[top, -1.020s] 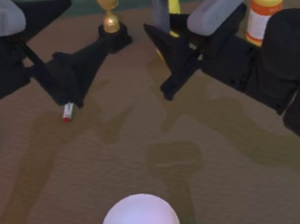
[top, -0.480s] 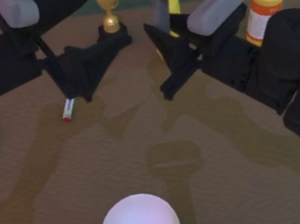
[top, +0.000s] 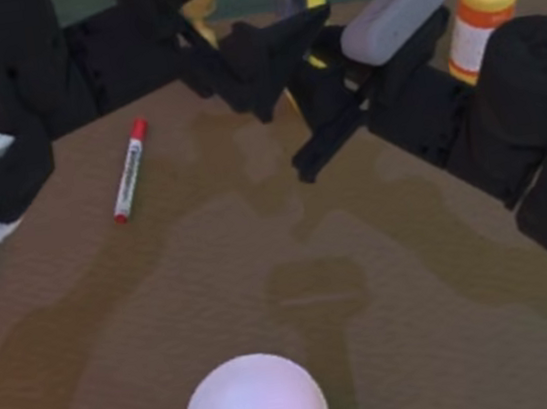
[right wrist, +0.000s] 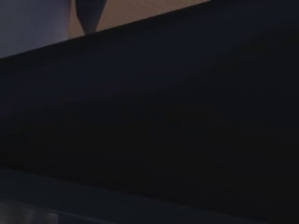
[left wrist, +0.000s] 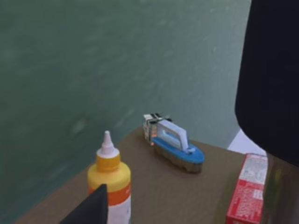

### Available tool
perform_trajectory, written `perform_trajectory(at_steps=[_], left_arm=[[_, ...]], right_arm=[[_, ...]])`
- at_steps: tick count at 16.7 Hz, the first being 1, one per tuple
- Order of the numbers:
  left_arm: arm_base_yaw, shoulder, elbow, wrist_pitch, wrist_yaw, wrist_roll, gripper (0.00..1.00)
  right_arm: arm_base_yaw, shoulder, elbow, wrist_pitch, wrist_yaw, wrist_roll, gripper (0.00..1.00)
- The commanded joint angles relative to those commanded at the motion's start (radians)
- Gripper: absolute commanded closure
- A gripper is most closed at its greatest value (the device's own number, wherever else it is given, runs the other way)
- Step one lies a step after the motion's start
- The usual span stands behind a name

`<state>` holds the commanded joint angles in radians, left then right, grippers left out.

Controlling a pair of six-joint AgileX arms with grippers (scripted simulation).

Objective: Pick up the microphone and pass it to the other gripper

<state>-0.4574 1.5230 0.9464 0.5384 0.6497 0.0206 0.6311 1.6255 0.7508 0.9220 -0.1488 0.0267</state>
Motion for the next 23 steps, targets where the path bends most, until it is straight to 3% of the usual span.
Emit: perform_trajectory(at_steps=[3,7,20,23], left_arm=[[-0.046,0.066,0.054,0.014,-0.045,-0.002,0.0],[-0.049,0.07,0.057,0.015,-0.048,-0.002,0.0],[-0.049,0.07,0.057,0.015,-0.048,-0.002,0.98],[-0.049,0.07,0.057,0.015,-0.048,-0.002,1.0]], right_arm=[[0.0,0.0,0.0,0.0,0.0,0.0,1.0],[0.0,0.0,0.0,0.0,0.0,0.0,1.0],[0.0,0.0,0.0,0.0,0.0,0.0,1.0],[0.0,0.0,0.0,0.0,0.0,0.0,1.0]])
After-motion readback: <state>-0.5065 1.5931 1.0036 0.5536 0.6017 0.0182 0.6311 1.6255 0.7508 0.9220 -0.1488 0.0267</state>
